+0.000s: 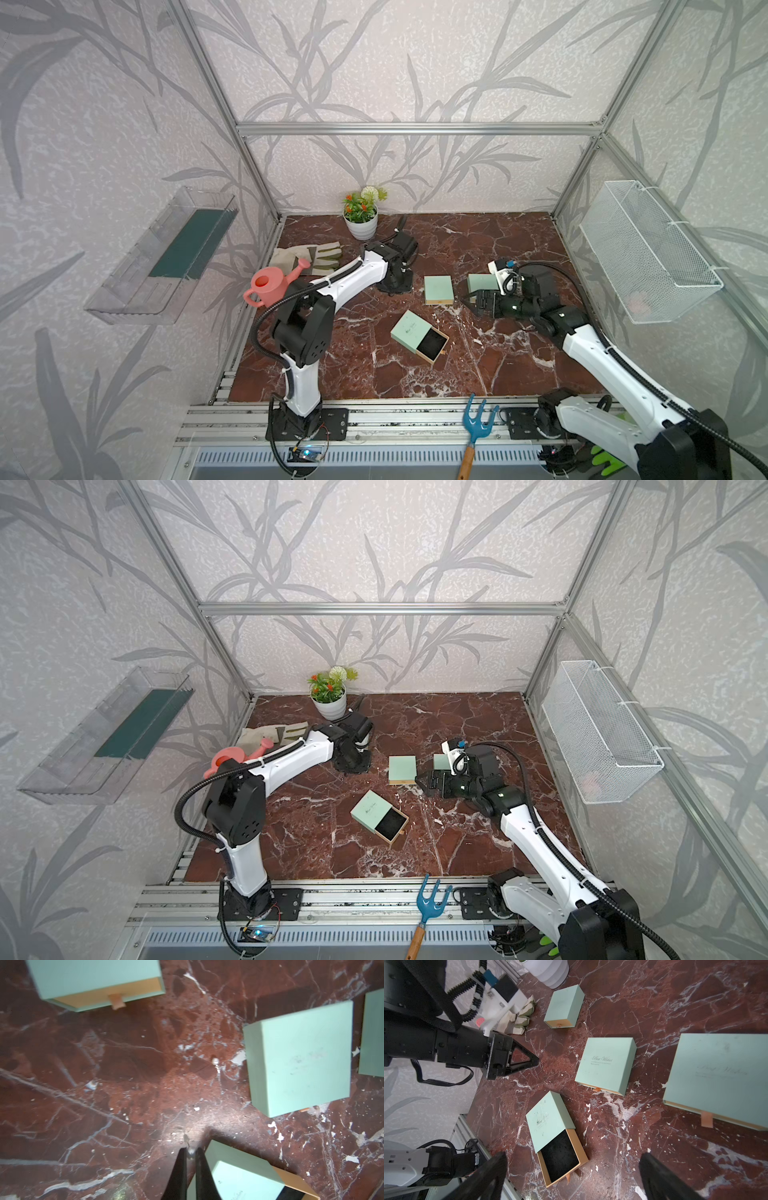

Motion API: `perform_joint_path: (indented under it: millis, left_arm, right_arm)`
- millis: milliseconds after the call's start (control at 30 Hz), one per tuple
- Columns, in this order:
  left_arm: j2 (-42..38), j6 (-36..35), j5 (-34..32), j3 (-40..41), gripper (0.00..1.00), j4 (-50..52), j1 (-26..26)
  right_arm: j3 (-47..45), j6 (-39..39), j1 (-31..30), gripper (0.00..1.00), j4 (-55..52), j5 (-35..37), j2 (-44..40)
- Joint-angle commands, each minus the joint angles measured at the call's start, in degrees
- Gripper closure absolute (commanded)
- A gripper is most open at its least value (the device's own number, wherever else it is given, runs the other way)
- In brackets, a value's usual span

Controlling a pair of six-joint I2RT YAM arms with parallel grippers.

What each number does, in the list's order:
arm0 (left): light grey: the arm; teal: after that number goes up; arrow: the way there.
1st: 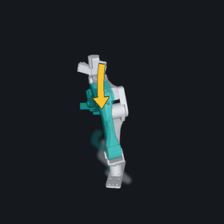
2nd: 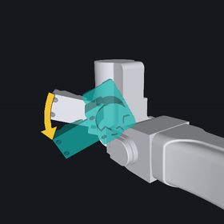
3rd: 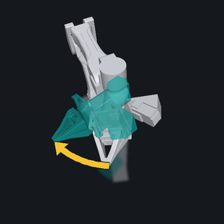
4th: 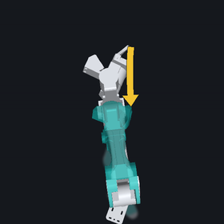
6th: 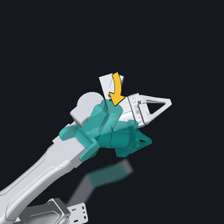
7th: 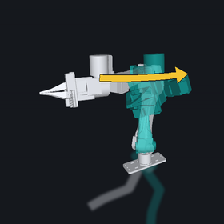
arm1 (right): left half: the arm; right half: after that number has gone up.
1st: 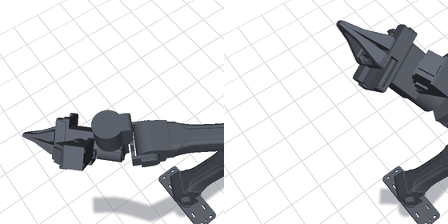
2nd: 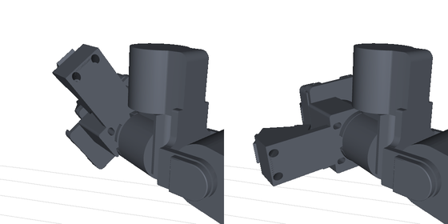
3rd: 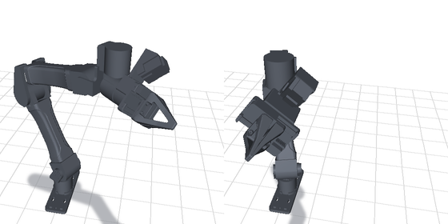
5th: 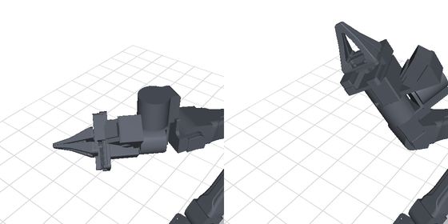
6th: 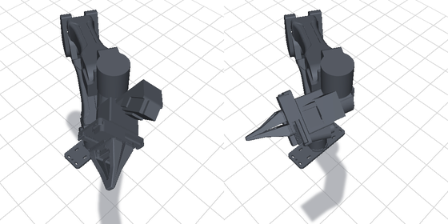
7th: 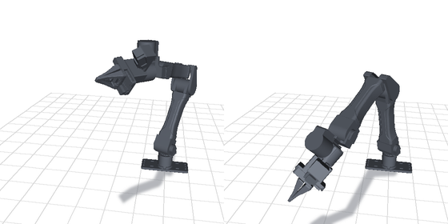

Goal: Take out the earrings from the drawer-style jewelry box
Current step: Place the earring at the center of the board.

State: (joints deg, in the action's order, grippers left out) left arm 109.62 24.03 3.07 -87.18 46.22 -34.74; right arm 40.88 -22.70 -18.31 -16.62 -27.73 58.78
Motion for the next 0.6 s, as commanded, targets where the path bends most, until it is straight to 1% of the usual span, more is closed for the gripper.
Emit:
perform_joint_path:
  millis: [0, 233, 567]
  left_arm:
    - [3.0, -0.4, 0.8, -2.5, 0.91, 2.0, -2.3]
    - [7.9, -0.8, 2.9, -4.6, 0.91, 1.6, -3.8]
    - [11.9, -1.1, 2.2, -7.7, 0.91, 1.6, -3.8]
  right_arm:
    - [-0.8, -0.2, 0.6, 0.01, -0.4, -1.1, -1.3]
    - [-1.2, 0.1, 1.1, 0.01, -2.0, -0.7, -2.9]
    - [-1.8, 0.2, 1.2, 0.01, -2.5, -1.2, -3.1]
